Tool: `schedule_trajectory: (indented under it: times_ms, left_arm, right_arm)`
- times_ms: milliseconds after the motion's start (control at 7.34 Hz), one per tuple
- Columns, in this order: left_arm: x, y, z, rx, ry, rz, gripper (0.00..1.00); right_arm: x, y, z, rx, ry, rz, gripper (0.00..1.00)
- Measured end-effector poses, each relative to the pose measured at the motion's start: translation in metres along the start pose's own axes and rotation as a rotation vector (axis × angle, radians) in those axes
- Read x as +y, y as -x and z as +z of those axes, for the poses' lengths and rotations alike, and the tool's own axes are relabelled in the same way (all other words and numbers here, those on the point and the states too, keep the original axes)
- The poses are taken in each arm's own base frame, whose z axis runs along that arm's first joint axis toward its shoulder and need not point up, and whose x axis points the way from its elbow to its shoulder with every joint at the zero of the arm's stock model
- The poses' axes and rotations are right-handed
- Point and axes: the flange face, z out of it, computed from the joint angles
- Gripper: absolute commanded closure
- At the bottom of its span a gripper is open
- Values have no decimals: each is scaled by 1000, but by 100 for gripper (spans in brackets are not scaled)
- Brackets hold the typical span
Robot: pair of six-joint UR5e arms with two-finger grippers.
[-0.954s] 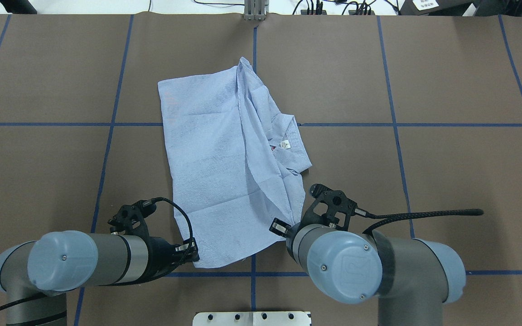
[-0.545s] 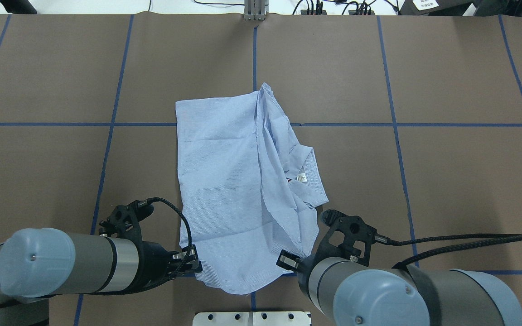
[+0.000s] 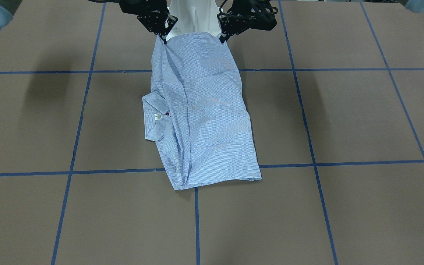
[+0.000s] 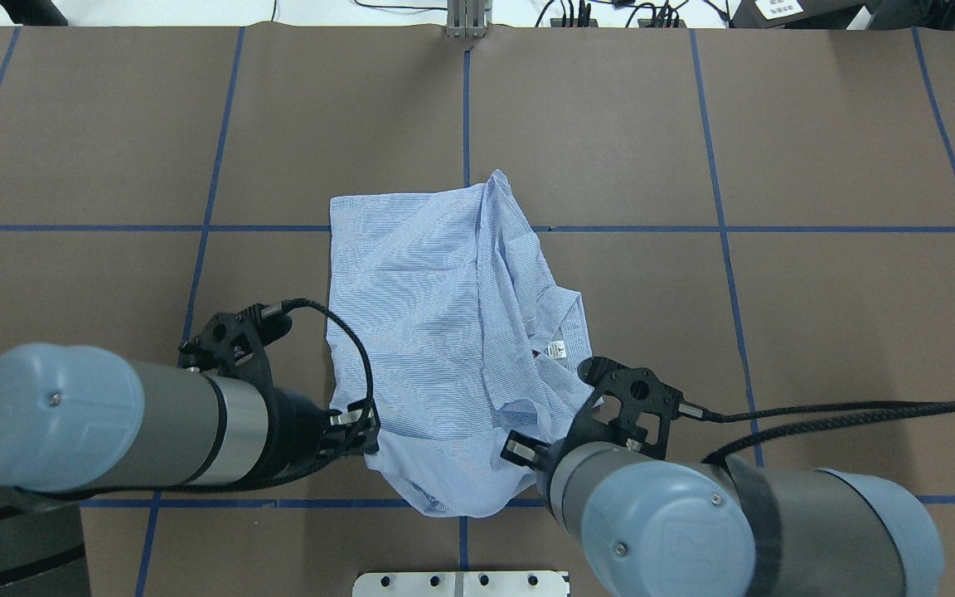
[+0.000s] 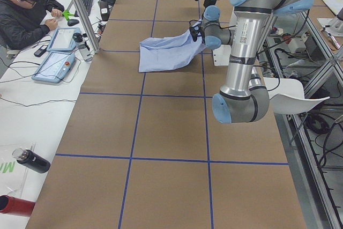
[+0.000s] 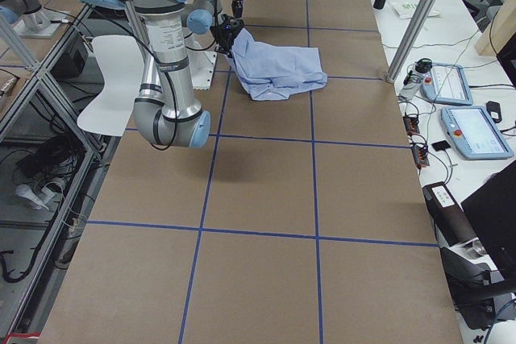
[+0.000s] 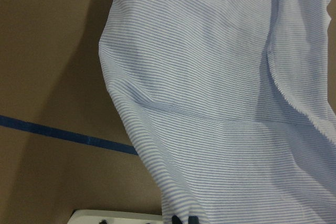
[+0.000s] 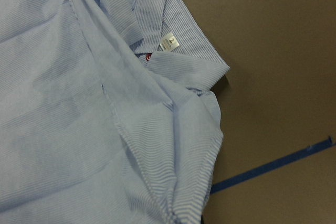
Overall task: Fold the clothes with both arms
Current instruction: 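Lift the near shirt edge with both grippers and fold it away from the robot, then carry the held edge over the shirt and lay it down with both grippers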
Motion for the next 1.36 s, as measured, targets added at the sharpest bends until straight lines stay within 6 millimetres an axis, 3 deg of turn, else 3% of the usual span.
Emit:
schedule_trajectory:
  times_ms: [273, 545, 818, 1090, 1363]
  left_arm:
    - [-53, -22, 1, -55, -98, 46, 100]
    - [-114, -30, 4, -104, -170, 104, 100]
    - [-163, -39, 28, -170, -212, 146, 100]
    - [-201, -49, 51, -220, -236, 184, 100]
    - [-238, -57, 72, -229, -260, 213, 100]
  right_arm:
    - [-45, 30, 9, -9, -72, -3, 100]
    - [-86, 45, 21, -33, -125, -6, 100]
    - [-124, 67, 50, -41, -175, -10, 100]
    - [-158, 107, 79, -6, -209, 2, 100]
    - [-198, 130, 106, -5, -224, 6, 100]
